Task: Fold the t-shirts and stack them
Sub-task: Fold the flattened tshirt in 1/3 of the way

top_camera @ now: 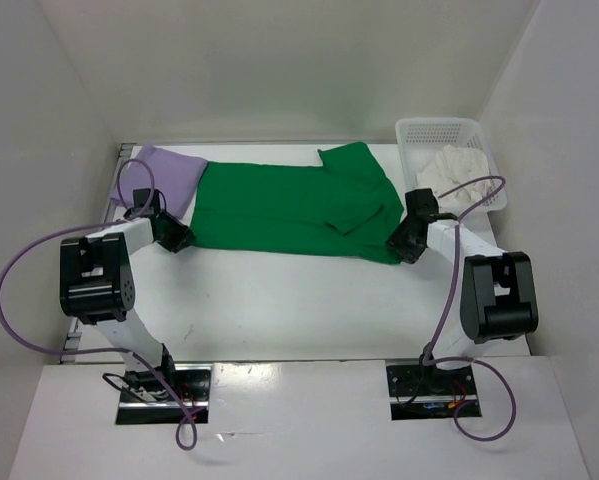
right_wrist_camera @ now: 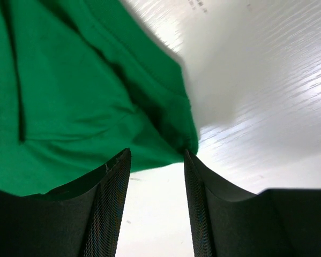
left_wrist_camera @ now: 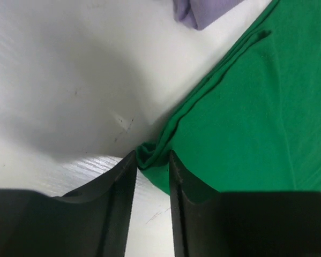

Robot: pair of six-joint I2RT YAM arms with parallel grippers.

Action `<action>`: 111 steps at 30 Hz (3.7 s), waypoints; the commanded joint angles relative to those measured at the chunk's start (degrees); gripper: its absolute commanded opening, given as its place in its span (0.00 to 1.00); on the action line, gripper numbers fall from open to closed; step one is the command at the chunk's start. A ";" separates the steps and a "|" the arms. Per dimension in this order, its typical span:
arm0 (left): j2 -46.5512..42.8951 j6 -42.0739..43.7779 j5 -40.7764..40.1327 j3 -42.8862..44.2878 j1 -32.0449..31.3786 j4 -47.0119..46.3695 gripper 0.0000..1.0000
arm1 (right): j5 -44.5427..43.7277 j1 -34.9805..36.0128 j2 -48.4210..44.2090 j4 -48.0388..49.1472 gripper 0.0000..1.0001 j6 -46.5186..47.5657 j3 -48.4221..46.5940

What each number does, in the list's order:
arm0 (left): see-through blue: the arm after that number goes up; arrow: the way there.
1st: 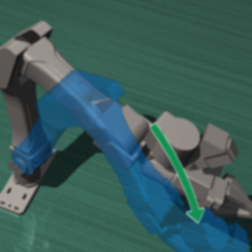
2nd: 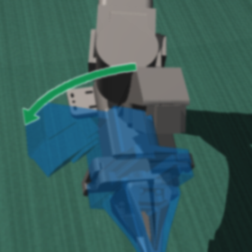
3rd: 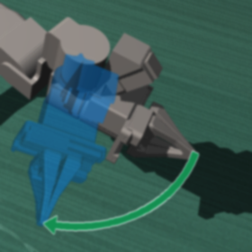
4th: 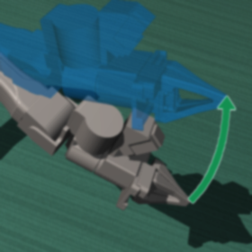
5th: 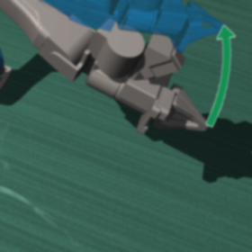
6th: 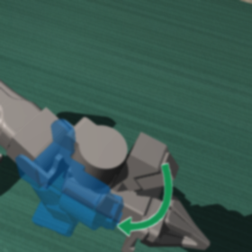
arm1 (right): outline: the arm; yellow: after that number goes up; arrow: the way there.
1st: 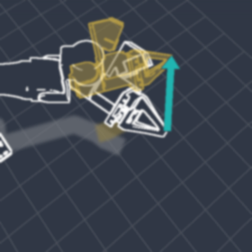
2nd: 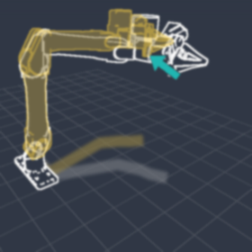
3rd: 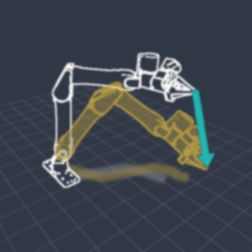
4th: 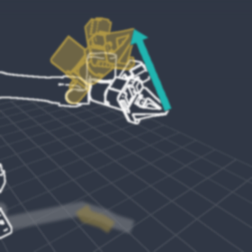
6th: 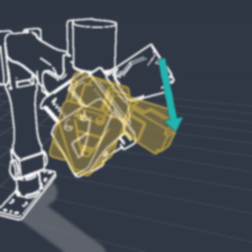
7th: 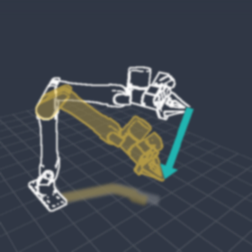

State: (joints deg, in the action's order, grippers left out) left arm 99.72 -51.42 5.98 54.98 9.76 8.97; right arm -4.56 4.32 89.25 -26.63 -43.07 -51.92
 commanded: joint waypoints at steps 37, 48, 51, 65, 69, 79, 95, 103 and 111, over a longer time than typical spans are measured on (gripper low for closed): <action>-28.62 6.22 0.63 -7.64 4.74 22.93 1.00 | 3.67 -0.10 -30.28 -18.91 0.59 -7.91 2.36; -8.53 6.51 -5.27 11.09 -5.01 8.87 0.41 | 5.44 6.41 6.26 -4.50 0.00 8.78 -24.96; -0.25 7.56 -5.80 19.18 -5.63 8.17 0.43 | 3.95 6.41 16.72 -5.00 0.01 11.16 -34.89; -1.45 9.41 -5.46 14.46 -9.06 5.09 0.50 | 6.48 14.32 7.89 -3.19 0.01 3.88 -15.97; -5.23 9.41 -3.69 9.28 -14.23 4.48 0.51 | 9.47 14.32 2.51 -0.18 0.03 1.15 -4.78; -7.26 5.19 -2.55 2.16 -29.35 2.55 0.51 | 15.28 16.78 2.94 5.01 0.35 0.00 -1.69; -7.96 3.52 -2.02 -1.98 -33.31 1.49 0.51 | 16.95 16.78 9.70 7.56 0.28 0.00 -5.38; -9.10 3.52 -2.02 -4.44 -33.31 2.01 0.51 | 15.19 16.78 15.59 8.09 0.16 1.67 -10.74; -10.16 2.99 -2.02 -4.44 -33.31 2.54 0.51 | 15.19 16.78 21.84 4.85 0.13 1.67 -26.64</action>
State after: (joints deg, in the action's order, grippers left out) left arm 91.57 -47.13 3.77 50.72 -23.66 11.97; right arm 11.42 20.64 109.40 -21.85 -42.28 -71.96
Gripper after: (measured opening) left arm 0.507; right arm 0.130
